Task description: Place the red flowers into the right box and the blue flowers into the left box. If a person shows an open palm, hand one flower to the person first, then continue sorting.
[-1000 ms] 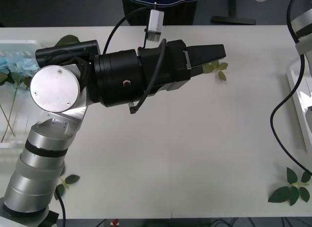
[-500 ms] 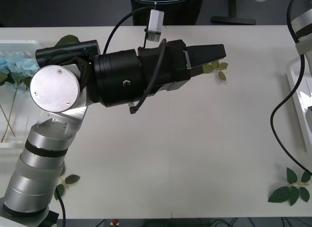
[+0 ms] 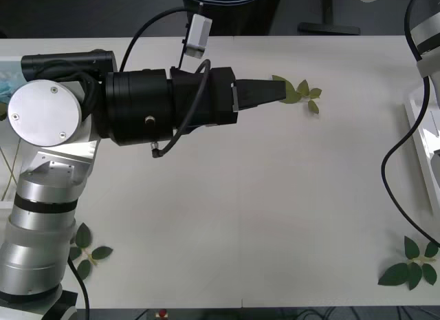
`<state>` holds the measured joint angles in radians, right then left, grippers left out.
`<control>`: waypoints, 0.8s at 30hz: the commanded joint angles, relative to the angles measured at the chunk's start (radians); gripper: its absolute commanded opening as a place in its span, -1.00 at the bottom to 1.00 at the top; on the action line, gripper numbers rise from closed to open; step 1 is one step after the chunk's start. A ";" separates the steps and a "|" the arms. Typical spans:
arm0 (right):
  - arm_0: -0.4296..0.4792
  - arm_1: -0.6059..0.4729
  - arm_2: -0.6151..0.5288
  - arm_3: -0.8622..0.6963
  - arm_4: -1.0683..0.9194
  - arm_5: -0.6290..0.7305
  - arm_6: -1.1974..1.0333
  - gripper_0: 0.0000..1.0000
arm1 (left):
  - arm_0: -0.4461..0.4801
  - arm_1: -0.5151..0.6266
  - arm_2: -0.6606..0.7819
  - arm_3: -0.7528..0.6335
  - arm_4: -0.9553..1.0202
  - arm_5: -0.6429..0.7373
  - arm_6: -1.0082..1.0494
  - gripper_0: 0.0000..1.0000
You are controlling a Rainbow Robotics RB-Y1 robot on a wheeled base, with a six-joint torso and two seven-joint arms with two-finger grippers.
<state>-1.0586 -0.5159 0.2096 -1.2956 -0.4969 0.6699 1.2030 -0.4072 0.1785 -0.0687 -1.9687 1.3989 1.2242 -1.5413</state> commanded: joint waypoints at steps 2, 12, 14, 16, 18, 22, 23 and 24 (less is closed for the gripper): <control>-0.015 -0.009 0.001 -0.017 0.000 -0.006 -0.005 1.00 | -0.015 0.016 0.081 -0.022 -0.075 0.127 -0.168 1.00; -0.057 -0.102 -0.042 -0.097 -0.166 0.250 0.015 1.00 | -0.071 0.016 0.221 0.086 -0.107 0.282 -0.597 1.00; -0.057 -0.142 -0.087 -0.171 -0.281 0.421 0.036 0.99 | -0.091 0.016 0.253 0.148 -0.107 0.307 -0.726 1.00; -0.052 -0.173 -0.130 -0.218 -0.373 0.566 0.095 0.99 | -0.113 0.016 0.271 0.191 -0.109 0.319 -0.815 1.00; -0.035 -0.199 -0.182 -0.263 -0.468 0.706 0.168 1.00 | -0.136 0.016 0.285 0.228 -0.121 0.325 -0.887 1.00; 0.043 -0.237 -0.318 -0.344 -0.660 0.982 0.380 0.99 | -0.185 0.025 0.299 0.272 -0.156 0.327 -1.023 1.00; 0.071 -0.245 -0.357 -0.361 -0.703 1.047 0.451 0.99 | -0.196 0.030 0.300 0.272 -0.170 0.327 -1.050 1.00; 0.084 -0.246 -0.372 -0.367 -0.721 1.077 0.486 1.00 | -0.202 0.030 0.302 0.272 -0.176 0.328 -1.065 1.00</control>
<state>-1.0104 -0.7332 -0.1139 -1.6203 -1.1701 1.6971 1.6026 -0.5601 0.1800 0.2304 -1.6795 1.2373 1.5472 -2.5167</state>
